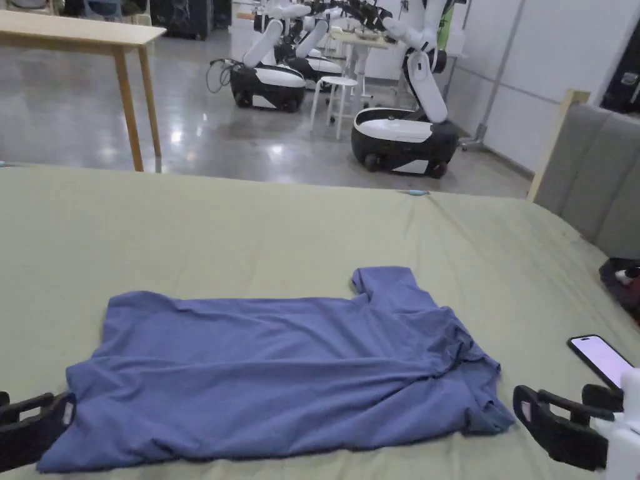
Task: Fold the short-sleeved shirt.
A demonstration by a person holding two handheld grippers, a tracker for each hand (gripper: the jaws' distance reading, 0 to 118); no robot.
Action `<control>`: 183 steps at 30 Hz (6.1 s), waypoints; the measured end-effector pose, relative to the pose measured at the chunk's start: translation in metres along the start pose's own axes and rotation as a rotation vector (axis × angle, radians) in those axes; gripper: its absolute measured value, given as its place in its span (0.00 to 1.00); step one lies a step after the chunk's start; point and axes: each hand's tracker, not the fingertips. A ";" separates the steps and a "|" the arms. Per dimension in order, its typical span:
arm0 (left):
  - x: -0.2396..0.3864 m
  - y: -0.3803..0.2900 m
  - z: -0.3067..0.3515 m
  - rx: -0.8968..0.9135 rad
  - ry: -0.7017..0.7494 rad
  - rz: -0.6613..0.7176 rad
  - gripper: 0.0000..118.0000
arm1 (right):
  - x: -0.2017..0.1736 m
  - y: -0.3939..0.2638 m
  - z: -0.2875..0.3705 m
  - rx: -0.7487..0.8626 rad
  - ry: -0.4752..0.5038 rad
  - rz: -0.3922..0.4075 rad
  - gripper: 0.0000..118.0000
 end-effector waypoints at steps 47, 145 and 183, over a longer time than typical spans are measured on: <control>0.011 -0.006 -0.105 -0.284 0.122 -0.121 0.05 | 0.053 0.000 -0.192 -0.393 0.032 -0.251 0.96; -0.024 0.061 -0.188 -0.307 -0.105 -0.412 0.01 | -0.034 0.023 0.021 -0.103 0.114 0.063 0.00; 0.014 0.062 -0.039 -0.136 -0.136 -0.452 0.01 | 0.004 0.076 -0.127 -0.277 0.141 0.225 0.01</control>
